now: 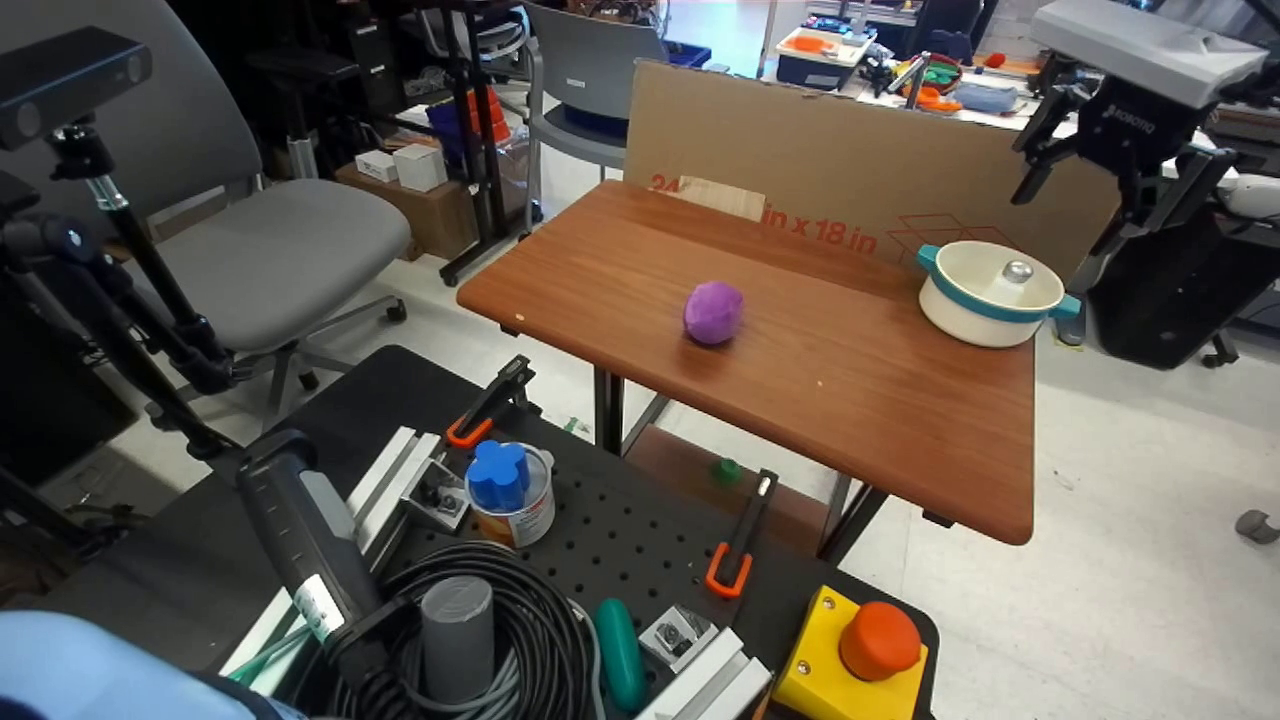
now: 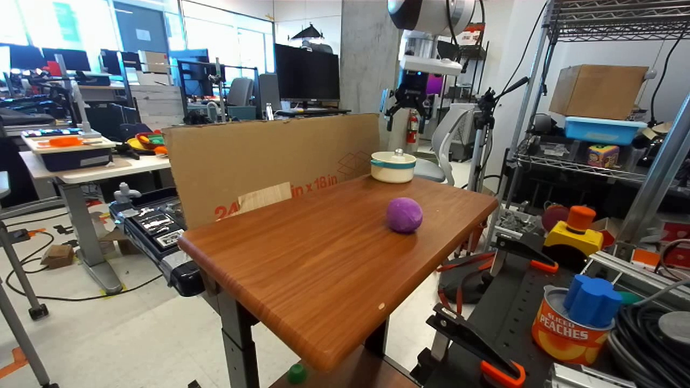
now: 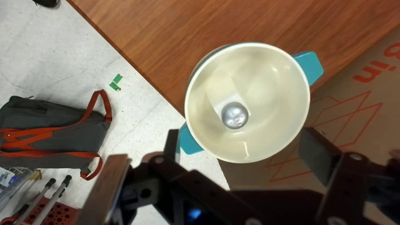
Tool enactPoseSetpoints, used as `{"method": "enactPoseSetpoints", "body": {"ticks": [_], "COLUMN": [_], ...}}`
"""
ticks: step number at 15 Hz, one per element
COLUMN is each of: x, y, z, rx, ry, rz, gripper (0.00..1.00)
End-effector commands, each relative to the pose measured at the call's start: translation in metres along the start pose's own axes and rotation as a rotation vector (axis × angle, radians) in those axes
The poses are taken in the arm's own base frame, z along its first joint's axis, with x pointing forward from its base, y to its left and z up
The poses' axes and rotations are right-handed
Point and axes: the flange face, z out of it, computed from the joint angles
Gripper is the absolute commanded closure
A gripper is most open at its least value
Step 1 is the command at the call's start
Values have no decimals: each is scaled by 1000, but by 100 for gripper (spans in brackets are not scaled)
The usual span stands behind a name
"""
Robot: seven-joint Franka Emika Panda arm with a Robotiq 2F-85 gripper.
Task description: Take the salt cellar out of the white pot
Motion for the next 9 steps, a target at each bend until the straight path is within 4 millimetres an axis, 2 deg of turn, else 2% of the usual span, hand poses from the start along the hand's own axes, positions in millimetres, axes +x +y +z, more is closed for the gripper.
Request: {"method": "enactPoseSetpoints", "body": {"ticks": [1,7,8,9], "x": [16,19,19,18], "y": [-7,-27,-32,-36], "z": [18,48,52,54], "rx": [-12,-31,-32,-30], "ry": [8,-15,-17,-19], "rz": [26,20,15,11], "gripper": [7,9,14,34]}}
